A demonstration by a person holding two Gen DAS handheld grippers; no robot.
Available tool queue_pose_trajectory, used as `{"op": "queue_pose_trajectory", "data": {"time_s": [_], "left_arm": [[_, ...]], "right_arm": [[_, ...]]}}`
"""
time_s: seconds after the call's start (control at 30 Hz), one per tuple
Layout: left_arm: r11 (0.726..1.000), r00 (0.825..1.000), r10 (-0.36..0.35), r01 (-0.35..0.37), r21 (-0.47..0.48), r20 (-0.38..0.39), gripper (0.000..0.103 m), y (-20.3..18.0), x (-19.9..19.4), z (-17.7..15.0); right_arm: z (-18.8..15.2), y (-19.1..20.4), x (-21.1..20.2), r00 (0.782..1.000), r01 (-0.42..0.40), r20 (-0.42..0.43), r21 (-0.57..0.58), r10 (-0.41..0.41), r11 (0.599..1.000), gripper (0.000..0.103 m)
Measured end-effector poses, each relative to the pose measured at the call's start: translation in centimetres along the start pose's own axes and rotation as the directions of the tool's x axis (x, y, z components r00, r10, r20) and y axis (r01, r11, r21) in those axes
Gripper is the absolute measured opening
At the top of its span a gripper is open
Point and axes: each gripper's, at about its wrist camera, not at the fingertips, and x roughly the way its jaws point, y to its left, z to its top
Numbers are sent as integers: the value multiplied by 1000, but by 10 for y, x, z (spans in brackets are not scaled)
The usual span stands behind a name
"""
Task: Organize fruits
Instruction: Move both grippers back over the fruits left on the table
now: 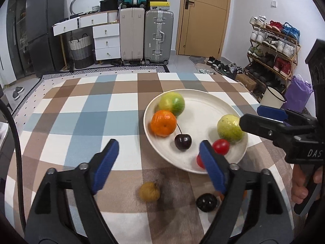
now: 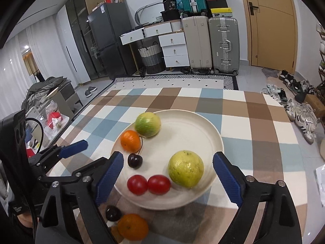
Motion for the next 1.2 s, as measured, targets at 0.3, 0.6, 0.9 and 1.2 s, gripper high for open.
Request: {"op": "queue_pose_trajectory", "data": {"time_s": [0.3,0.6,0.9,1.2], "left_arm": [[1000,1000,22,-22,16,9,102,6,-41,-21],[1000,1000,28,-28,7,-11,102,12,-60,-44],[998,997,55,-54,14,-51,102,17,-54,-63],[999,996,43,-43,-4,-76,102,18,-46,-72]], "right_arm": [[-29,-9,-29,1000,-2,-29,98,5,995,102],[-51,-6,-47,999,-5,-48,119,11,993,102],[-68,4,-39,994,-21,-103,99,31,995,102],[-81,10,-17,982,-34,-182,99,52,995,102]]}}
